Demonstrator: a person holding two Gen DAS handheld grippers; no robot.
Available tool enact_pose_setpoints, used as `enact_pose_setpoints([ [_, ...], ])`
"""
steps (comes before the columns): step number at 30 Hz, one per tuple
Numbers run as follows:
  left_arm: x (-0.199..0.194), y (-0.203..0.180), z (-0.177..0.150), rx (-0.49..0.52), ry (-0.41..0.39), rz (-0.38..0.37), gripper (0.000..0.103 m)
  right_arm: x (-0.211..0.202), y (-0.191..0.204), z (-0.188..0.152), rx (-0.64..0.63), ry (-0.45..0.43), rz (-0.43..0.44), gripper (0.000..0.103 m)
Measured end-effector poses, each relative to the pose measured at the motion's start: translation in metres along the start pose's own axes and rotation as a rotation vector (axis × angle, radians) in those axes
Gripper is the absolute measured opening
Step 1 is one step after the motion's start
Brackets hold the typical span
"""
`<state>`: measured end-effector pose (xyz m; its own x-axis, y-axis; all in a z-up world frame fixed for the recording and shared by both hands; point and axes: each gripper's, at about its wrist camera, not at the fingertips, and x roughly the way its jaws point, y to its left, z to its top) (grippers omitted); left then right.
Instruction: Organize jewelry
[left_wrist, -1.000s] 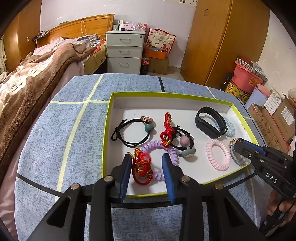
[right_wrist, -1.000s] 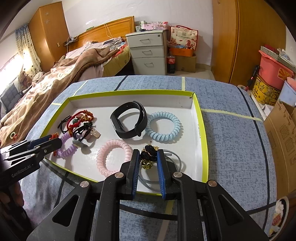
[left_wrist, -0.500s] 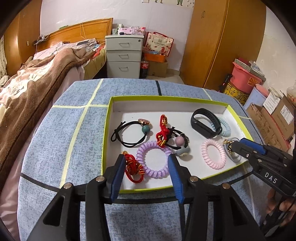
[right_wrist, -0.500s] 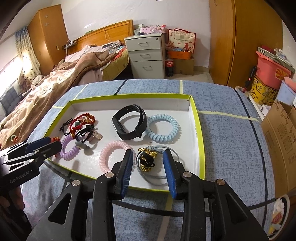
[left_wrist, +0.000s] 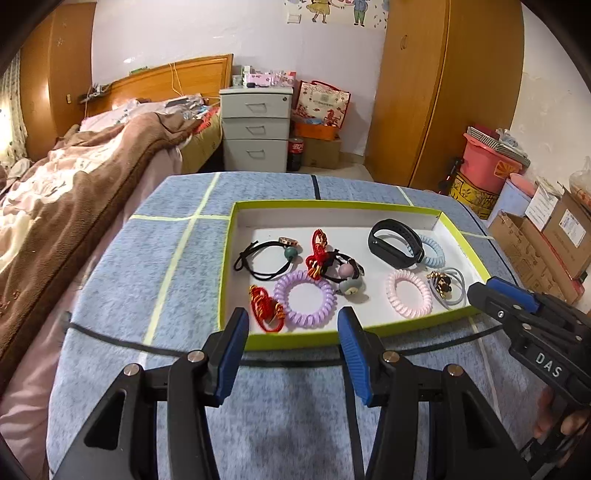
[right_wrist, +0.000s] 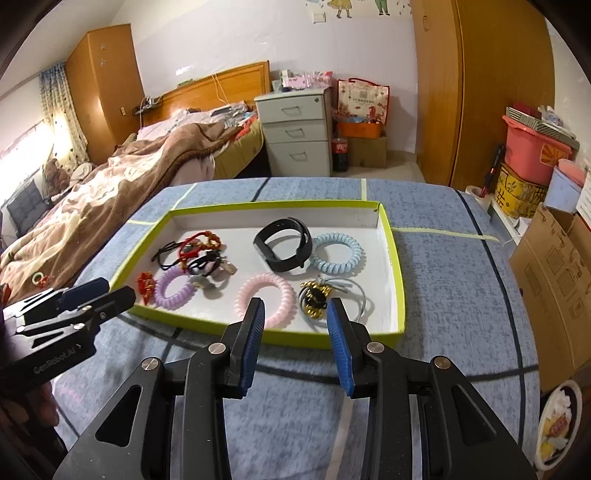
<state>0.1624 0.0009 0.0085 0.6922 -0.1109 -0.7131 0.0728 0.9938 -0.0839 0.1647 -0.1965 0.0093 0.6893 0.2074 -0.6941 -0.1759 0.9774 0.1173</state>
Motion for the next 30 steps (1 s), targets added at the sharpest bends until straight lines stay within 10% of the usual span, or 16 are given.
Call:
enact_pose_setpoints([
  [30, -0.042, -0.015, -0.045, -0.002, -0.032, 0.025, 0.052, -0.042, 0.023, -0.045, 0.013, -0.047, 0.012, 0.042],
])
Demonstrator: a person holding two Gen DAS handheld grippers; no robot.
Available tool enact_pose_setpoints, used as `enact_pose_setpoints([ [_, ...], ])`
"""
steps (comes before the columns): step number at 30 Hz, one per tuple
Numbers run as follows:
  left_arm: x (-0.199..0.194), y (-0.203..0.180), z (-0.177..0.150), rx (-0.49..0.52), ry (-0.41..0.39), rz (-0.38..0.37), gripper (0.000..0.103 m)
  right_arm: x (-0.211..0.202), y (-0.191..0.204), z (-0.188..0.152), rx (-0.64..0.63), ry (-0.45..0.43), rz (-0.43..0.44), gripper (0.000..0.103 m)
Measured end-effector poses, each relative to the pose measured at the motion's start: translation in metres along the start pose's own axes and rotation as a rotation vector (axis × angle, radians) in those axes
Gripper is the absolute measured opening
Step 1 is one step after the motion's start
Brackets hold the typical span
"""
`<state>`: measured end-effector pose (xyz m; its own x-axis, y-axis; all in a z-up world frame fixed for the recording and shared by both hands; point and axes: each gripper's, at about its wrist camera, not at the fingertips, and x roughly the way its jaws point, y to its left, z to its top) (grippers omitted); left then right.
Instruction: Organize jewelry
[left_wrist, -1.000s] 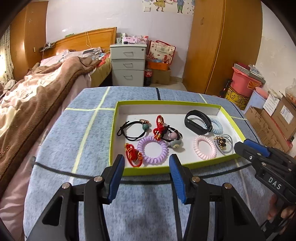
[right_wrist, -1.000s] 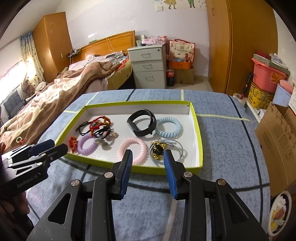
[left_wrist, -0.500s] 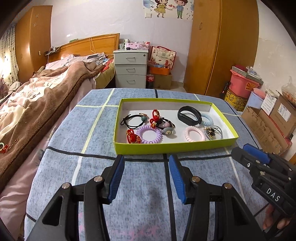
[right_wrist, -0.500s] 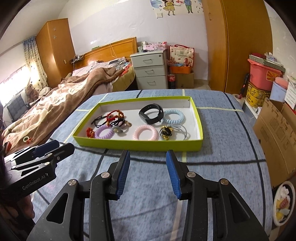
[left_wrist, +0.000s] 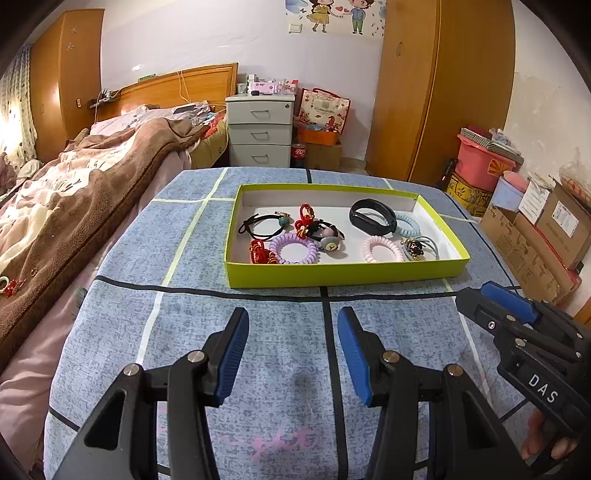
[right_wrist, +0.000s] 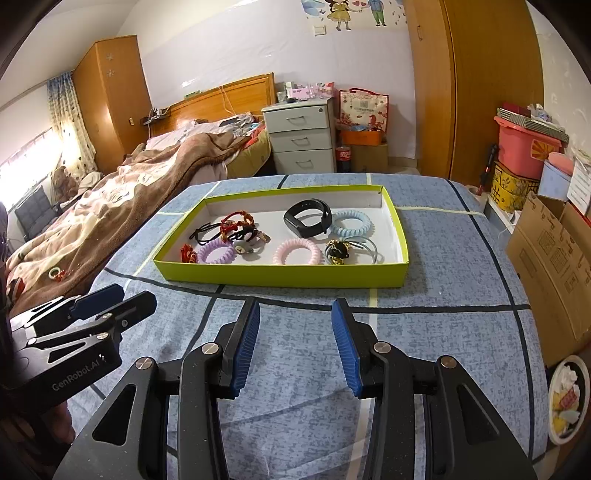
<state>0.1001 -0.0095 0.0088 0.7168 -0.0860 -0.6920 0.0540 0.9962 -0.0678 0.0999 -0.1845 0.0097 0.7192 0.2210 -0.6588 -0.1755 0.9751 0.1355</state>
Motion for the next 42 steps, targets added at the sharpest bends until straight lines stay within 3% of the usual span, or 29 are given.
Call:
enact_pose_setpoints([
  [42, -0.0076, 0.0019, 0.0018, -0.010, -0.023, 0.051, 0.052, -0.0059, 0.0093, -0.0085, 0.003, -0.003, -0.002, 0.042],
])
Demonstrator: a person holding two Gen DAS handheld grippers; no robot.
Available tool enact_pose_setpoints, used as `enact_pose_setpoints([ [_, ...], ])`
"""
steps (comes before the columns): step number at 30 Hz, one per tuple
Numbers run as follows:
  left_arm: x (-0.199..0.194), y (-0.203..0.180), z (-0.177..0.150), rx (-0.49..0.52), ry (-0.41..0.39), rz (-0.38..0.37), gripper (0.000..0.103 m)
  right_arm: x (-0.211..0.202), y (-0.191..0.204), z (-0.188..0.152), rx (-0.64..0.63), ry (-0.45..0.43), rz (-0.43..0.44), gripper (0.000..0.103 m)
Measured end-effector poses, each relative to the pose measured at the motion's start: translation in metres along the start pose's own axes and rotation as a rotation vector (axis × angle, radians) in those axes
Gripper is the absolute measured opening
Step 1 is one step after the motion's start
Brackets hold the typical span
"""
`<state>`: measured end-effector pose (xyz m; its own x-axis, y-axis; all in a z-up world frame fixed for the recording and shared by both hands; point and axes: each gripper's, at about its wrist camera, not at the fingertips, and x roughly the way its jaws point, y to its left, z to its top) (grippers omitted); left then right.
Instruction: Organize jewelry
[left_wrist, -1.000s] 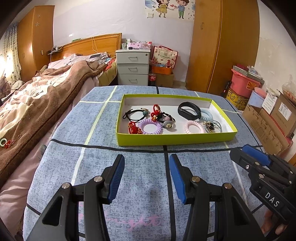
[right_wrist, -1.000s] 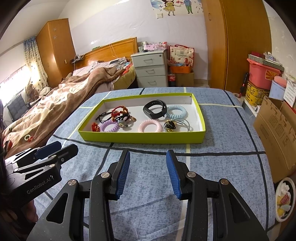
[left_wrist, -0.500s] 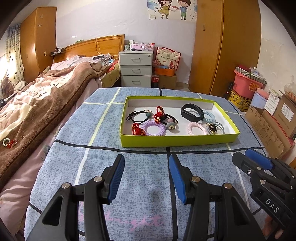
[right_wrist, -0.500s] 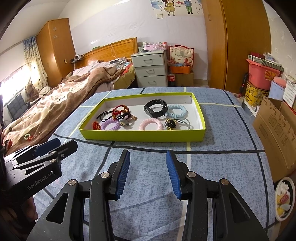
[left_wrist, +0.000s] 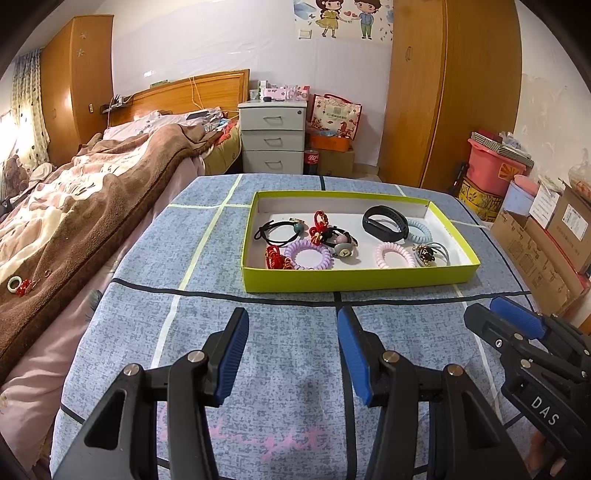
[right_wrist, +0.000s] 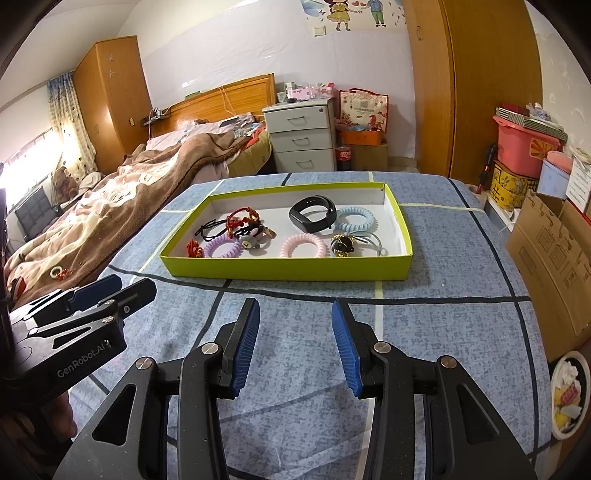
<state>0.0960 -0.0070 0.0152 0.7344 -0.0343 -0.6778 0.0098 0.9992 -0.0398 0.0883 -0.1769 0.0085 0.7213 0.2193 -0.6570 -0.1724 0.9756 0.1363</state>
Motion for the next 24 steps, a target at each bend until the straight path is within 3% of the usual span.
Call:
enact_pose_setpoints([
  [24, -0.0007, 0.0023, 0.0001, -0.011, 0.002, 0.006, 0.052, 0.0004, 0.0002, -0.0013, 0.002, 0.002, 0.000, 0.042],
])
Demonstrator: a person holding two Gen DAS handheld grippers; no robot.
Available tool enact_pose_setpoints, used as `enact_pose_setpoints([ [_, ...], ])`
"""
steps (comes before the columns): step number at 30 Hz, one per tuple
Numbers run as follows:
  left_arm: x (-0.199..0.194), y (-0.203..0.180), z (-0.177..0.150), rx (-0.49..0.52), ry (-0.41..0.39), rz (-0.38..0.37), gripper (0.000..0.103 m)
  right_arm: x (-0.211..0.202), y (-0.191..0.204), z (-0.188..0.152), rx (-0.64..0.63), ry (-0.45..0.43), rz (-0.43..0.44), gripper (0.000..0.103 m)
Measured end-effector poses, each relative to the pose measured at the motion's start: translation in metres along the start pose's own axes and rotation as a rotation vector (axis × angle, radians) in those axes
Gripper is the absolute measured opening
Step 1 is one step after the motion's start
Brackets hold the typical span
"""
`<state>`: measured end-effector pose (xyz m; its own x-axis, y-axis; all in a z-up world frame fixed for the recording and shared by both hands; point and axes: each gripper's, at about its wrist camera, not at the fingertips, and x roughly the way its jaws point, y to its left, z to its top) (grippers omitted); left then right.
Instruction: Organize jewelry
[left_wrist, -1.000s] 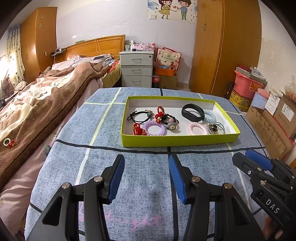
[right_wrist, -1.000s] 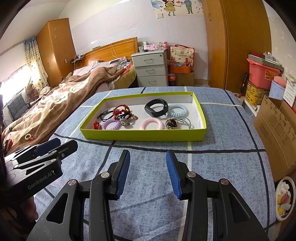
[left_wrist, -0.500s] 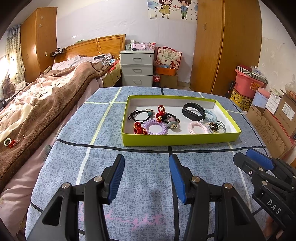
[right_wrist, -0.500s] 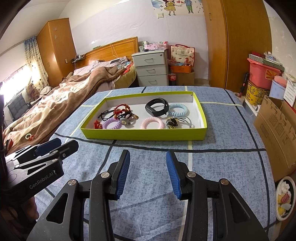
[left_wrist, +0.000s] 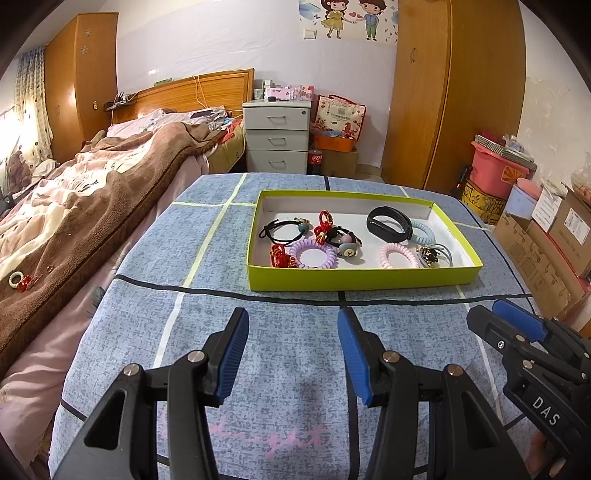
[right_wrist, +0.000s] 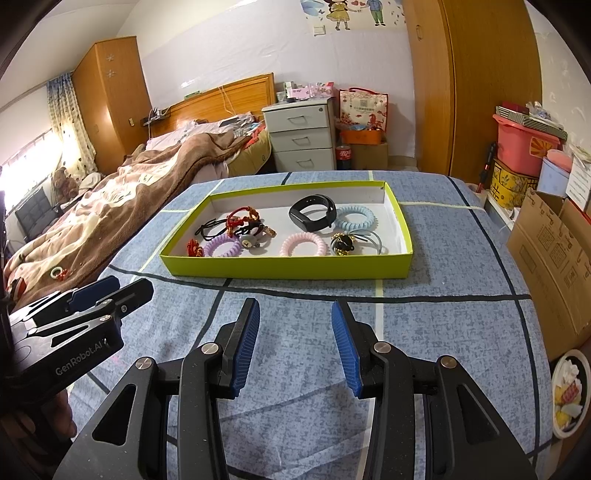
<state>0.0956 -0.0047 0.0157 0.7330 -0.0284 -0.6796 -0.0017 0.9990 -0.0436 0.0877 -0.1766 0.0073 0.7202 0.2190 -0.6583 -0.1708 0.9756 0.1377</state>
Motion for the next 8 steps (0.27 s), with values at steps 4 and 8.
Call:
enact_pose_setpoints([
  [4, 0.0011, 0.0006, -0.0002, -0.004, 0.004, 0.002, 0.052, -0.0002, 0.0002, -0.0002, 0.000, 0.000, 0.001, 0.042],
  [8, 0.0010, 0.0015, -0.0004, -0.007, 0.004, 0.003, 0.052, -0.0002, 0.0002, 0.0000, 0.000, 0.000, 0.001, 0.042],
])
